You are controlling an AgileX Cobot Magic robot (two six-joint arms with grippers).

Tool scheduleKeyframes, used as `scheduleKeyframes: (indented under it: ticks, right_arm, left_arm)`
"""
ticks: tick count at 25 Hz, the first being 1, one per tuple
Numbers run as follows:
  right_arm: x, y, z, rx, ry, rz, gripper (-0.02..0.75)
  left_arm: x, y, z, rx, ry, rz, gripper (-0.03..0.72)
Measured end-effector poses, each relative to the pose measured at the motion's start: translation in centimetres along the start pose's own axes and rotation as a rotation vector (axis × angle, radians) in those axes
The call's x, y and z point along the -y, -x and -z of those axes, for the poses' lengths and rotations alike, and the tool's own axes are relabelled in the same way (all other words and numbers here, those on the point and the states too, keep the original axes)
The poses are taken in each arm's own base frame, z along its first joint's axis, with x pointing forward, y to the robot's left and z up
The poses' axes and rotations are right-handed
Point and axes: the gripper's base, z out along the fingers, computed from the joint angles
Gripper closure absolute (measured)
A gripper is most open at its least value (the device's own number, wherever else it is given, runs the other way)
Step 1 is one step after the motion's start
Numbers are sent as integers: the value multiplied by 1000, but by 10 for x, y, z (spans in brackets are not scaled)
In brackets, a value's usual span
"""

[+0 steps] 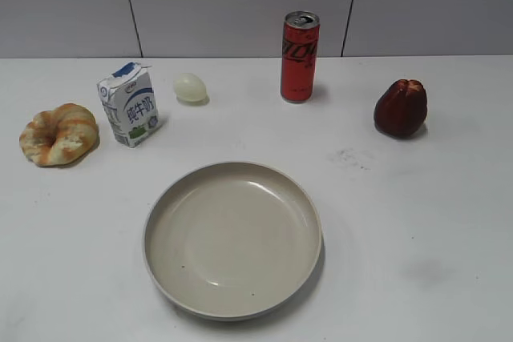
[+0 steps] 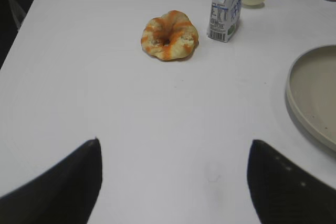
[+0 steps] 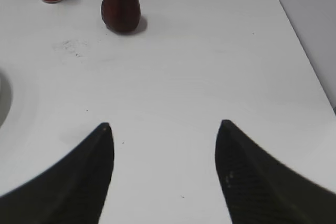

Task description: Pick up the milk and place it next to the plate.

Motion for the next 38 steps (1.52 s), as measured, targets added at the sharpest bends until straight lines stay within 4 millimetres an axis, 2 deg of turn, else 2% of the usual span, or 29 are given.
scheduleKeyframes:
  ticks: [17, 19, 22, 25, 28, 32, 38]
  right_arm:
    - [0, 0, 0, 0, 0, 0, 274]
    - [0, 0, 0, 0, 0, 0, 274]
    - [0, 0, 0, 0, 0, 0, 274]
    - [0, 0, 0, 0, 0, 0, 274]
    - [0, 0, 0, 0, 0, 0, 274]
    - [0, 0, 0, 0, 0, 0, 274]
    - [0, 0, 0, 0, 0, 0, 274]
  left_arm:
    - [0, 0, 0, 0, -1, 1, 36]
    - [0, 3, -2, -8, -1, 3, 43]
    - [-3, 19, -9, 5, 7, 12, 46]
    - [-9, 42, -29, 12, 20, 28, 46]
    - [-16, 66, -59, -34, 31, 48, 46]
    - [-26, 100, -111, -153, 27, 61, 46]
    - [-32, 160, -194, -302, -96, 22, 27]
